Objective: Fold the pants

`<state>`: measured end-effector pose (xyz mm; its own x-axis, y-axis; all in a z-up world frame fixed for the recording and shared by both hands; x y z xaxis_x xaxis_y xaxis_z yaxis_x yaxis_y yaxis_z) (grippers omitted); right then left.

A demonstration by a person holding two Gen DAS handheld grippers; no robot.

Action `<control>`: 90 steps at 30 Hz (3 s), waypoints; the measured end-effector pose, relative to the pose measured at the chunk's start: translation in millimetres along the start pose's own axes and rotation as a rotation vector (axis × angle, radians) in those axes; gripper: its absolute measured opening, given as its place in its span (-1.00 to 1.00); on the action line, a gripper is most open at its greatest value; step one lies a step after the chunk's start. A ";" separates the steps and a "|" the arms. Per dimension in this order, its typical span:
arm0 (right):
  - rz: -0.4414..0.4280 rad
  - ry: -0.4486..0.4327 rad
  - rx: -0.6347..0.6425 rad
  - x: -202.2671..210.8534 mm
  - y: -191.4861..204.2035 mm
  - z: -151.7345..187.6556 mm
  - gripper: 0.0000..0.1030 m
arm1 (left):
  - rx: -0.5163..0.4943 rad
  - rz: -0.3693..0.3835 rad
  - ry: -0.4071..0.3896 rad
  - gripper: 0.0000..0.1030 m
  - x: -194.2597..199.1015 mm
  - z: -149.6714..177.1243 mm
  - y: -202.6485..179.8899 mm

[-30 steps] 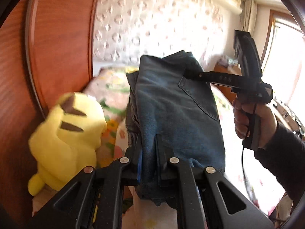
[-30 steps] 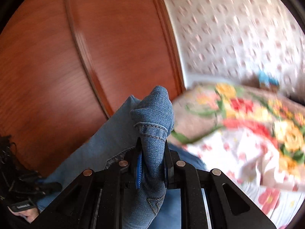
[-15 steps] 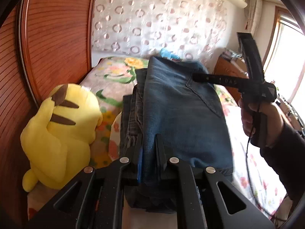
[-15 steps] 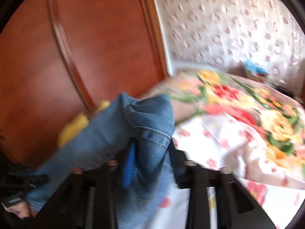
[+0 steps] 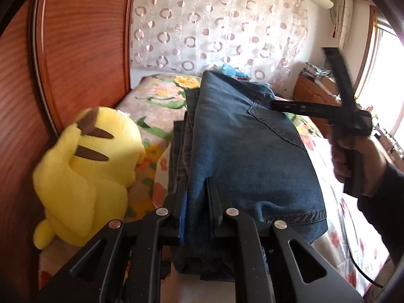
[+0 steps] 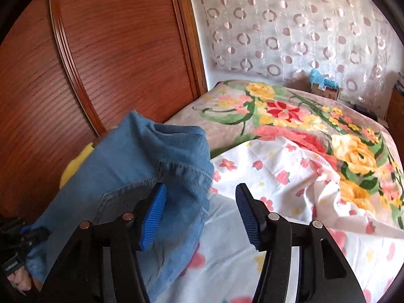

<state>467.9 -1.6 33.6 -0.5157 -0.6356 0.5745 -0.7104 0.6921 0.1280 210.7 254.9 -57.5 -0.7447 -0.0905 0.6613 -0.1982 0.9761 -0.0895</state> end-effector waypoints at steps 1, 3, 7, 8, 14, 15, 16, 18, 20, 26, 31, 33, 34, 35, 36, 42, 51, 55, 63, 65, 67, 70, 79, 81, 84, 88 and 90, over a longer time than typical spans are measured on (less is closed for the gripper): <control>0.003 -0.014 0.009 9.9 1.9 2.4 0.14 | -0.006 -0.010 -0.008 -0.74 3.1 -0.8 -1.6; 0.002 -0.043 0.020 34.3 5.9 11.7 0.14 | -0.012 -0.021 -0.029 -0.74 13.7 -4.1 -4.2; -0.008 -0.093 0.030 85.9 13.6 34.9 0.14 | -0.022 -0.044 -0.076 -0.73 36.7 -10.9 -8.9; -0.006 -0.100 0.035 96.4 16.0 41.6 0.14 | -0.025 -0.045 -0.083 -0.72 39.7 -12.0 -11.2; 0.013 -0.143 0.073 152.0 31.5 80.0 0.14 | -0.054 -0.040 -0.145 -0.51 72.3 -15.2 -35.9; 0.013 -0.149 0.077 161.2 33.5 86.6 0.14 | -0.060 -0.038 -0.154 -0.49 76.4 -14.7 -40.5; 0.017 -0.157 0.078 170.2 35.5 92.8 0.14 | -0.067 -0.027 -0.164 -0.48 81.8 -14.1 -46.8; 0.023 -0.164 0.080 183.6 39.2 103.9 0.14 | -0.076 -0.013 -0.167 -0.48 86.5 -13.0 -57.6; 0.035 -0.177 0.077 202.3 44.1 114.0 0.14 | -0.097 0.010 -0.170 -0.42 91.5 -10.3 -70.7; 0.066 -0.208 0.068 234.7 52.0 141.8 0.14 | -0.123 0.066 -0.187 0.23 105.7 -1.1 -99.5; 0.093 -0.228 0.059 254.3 55.5 161.8 0.14 | -0.141 0.102 -0.205 0.57 117.2 5.8 -120.7; 0.106 -0.229 0.052 261.8 57.5 170.9 0.14 | -0.148 0.104 -0.207 0.72 120.9 8.3 -129.6; 0.111 -0.232 0.046 265.1 58.4 174.0 0.14 | -0.152 0.101 -0.214 0.76 123.0 9.7 -133.6; 0.119 -0.238 0.041 269.9 59.3 178.6 0.14 | -0.156 0.094 -0.225 0.82 126.1 11.3 -138.2; 0.129 -0.241 0.038 273.1 60.9 181.9 0.14 | -0.158 0.095 -0.228 0.89 128.1 12.6 -140.9; 0.174 -0.273 0.002 303.7 69.3 201.8 0.14 | -0.162 0.115 -0.238 0.99 144.6 19.8 -160.8; 0.282 -0.328 -0.026 351.2 93.8 222.6 0.49 | -0.123 0.111 -0.256 0.99 173.7 30.3 -180.4; 0.312 -0.350 -0.053 363.6 101.0 230.6 0.49 | -0.138 0.106 -0.258 0.99 180.7 33.8 -191.0; 0.338 -0.374 -0.076 371.4 113.9 244.7 0.49 | -0.170 0.129 -0.272 0.99 190.1 40.1 -206.4; 0.343 -0.377 -0.077 371.1 115.5 243.9 0.49 | -0.170 0.130 -0.273 0.99 190.5 40.5 -207.9; 0.349 -0.380 -0.076 373.1 118.8 247.9 0.49 | -0.168 0.134 -0.273 0.99 191.6 41.9 -210.2; 0.353 -0.385 -0.079 374.4 121.1 248.4 0.49 | -0.166 0.128 -0.276 0.99 192.3 42.9 -211.8; 0.354 -0.387 -0.081 377.2 118.4 251.1 0.49 | -0.160 0.123 -0.280 0.99 195.1 43.6 -211.8; 0.352 -0.388 -0.080 380.1 112.6 252.2 0.49 | -0.165 0.124 -0.280 0.99 194.5 43.5 -211.0; 0.350 -0.388 -0.081 380.9 111.7 252.7 0.49 | -0.165 0.122 -0.280 0.99 195.0 43.6 -211.1; 0.348 -0.389 -0.083 382.9 109.7 252.7 0.49 | -0.163 0.124 -0.282 0.99 195.6 43.3 -210.5; 0.347 -0.389 -0.081 384.0 109.0 252.2 0.49 | -0.164 0.125 -0.281 0.99 194.9 43.4 -210.4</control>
<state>71.6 -256.5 64.3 -0.8645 -0.4340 0.2536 -0.4352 0.8987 0.0545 79.6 23.3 57.9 -0.9075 0.0027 0.4200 -0.0065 0.9998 -0.0205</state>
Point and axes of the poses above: each gripper's, at about its wrist camera, not at the fingertips, and x roughly against the way its jaws point, y to its left, z to its underside, the point moved 2 cm from there along -x, roughly the way its jaws point, and after that the axes turned 4 degrees about -z, right-handed, at the moved point
